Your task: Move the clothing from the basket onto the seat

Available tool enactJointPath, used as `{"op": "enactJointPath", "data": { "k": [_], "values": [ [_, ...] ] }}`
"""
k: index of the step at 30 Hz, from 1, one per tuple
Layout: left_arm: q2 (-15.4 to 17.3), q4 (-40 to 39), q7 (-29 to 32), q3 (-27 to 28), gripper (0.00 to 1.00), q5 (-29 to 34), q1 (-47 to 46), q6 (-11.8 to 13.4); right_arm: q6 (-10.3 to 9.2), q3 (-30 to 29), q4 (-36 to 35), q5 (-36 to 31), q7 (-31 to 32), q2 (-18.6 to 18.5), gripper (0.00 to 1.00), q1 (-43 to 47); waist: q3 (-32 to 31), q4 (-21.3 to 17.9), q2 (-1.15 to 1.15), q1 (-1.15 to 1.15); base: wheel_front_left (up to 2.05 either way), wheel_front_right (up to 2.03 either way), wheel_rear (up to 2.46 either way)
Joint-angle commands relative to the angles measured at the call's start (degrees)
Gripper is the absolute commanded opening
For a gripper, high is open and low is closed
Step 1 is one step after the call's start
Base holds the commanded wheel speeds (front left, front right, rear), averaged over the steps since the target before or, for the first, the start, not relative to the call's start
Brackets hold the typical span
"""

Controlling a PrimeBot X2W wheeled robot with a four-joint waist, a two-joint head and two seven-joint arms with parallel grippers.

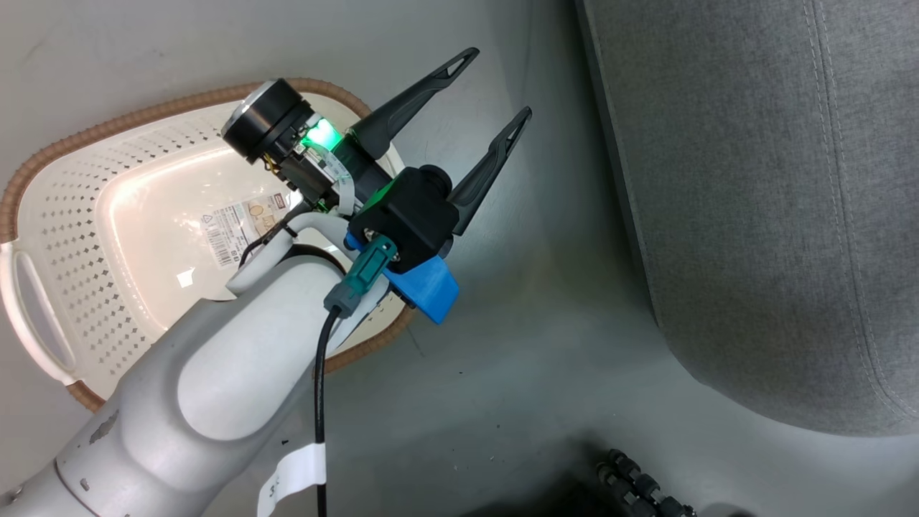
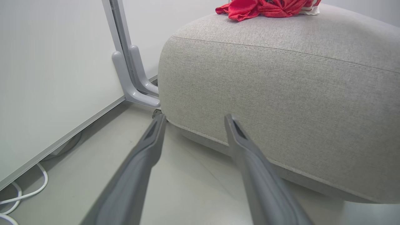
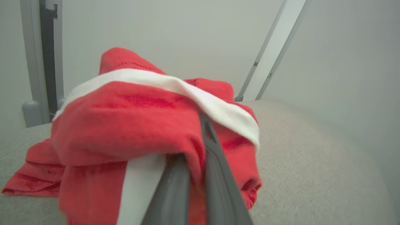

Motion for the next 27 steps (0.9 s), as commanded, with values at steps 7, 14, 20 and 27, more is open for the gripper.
{"op": "enactJointPath", "data": {
  "k": [7,14,20,27],
  "values": [
    [0.61,-0.90,0.64,-0.11,1.00,-0.47,-0.37,0.44,0.01,0.69,3.48,0.09,-0.21,-0.10,0.18,0.91,-0.05,0.00,0.00,0.00,0.00,0.00,0.00],
    [0.05,0.16,-0.66,-0.45,1.00,-0.89,0.12,0.67,0.01,2.33,1.11,0.98,-0.21,-0.52,1.00,4.56,-2.08,-0.10,0.00,0.00,0.00,0.00,0.00],
    [-1.51,2.28,-2.94,-0.93,1.00,-1.98,1.26,1.02,0.01,5.41,-3.62,1.05,-0.21,0.83,1.00,11.65,-6.03,0.21,0.00,0.00,0.00,0.00,0.00],
    [-3.40,6.05,-6.66,0.44,1.00,-4.35,3.25,2.47,0.01,10.71,-7.39,2.85,-0.21,0.35,1.00,17.65,-12.39,1.20,0.00,0.00,0.00,0.00,0.00]
  ]
}}
